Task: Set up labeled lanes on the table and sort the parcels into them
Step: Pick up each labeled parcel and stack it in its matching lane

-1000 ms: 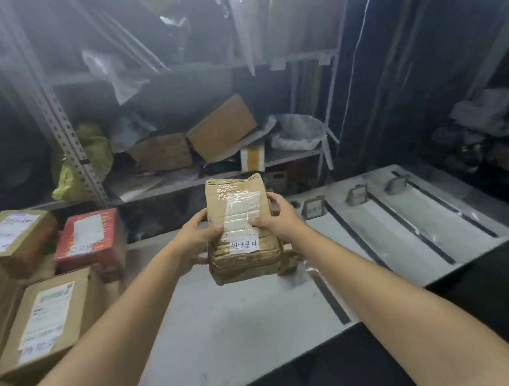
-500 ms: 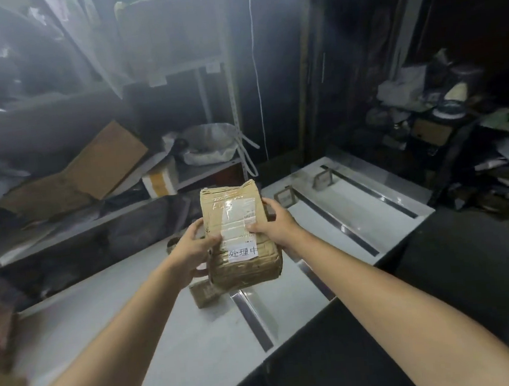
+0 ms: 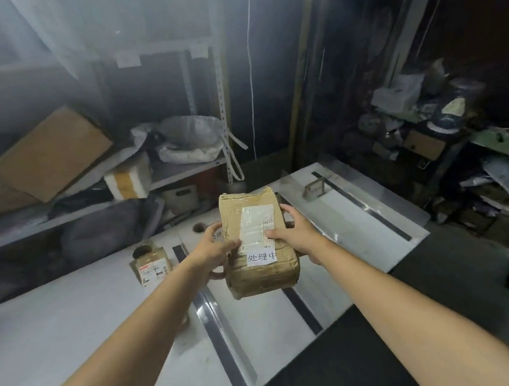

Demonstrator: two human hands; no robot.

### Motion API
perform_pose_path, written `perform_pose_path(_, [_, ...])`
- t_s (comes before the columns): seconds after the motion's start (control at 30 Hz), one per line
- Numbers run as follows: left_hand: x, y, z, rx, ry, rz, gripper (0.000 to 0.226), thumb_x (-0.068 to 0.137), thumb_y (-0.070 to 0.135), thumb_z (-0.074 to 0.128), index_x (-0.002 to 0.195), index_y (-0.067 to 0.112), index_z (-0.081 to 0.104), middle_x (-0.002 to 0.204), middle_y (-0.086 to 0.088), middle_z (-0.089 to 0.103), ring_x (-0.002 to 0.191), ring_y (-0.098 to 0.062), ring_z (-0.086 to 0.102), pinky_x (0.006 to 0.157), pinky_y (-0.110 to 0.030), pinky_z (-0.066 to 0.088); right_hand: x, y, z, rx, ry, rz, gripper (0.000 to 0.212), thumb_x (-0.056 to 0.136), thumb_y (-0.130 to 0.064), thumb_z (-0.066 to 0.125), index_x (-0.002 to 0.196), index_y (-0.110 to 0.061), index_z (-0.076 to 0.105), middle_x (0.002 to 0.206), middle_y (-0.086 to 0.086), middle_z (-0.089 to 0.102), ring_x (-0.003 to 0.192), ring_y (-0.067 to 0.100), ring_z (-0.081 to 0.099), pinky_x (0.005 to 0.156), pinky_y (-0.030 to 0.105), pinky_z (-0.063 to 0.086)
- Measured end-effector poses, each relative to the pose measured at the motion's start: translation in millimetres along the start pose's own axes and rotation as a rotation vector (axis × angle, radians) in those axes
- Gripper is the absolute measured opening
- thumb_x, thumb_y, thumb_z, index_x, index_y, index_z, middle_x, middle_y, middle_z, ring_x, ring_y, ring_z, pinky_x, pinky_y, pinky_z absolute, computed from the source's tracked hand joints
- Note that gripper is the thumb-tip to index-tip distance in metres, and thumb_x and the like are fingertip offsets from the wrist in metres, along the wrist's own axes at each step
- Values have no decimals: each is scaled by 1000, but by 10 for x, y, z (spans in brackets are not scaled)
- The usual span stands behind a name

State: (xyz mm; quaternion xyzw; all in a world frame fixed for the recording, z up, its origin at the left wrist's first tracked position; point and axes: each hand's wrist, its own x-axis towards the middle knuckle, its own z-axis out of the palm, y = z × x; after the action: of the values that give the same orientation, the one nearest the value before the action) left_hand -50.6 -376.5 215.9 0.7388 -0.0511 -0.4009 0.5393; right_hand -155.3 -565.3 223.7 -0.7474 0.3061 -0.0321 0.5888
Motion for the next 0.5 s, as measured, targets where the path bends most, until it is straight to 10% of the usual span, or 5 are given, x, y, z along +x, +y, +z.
perform_pose_path(0.5, [586, -253, 125, -80, 162, -181, 83, 92, 15, 70, 152, 49, 23, 120, -7, 63, 105, -28, 65, 94, -58, 54, 1145, 447, 179, -64, -298, 115, 92, 83, -14, 80, 154, -37, 26, 137, 6, 59, 105, 21, 69, 77, 39, 62])
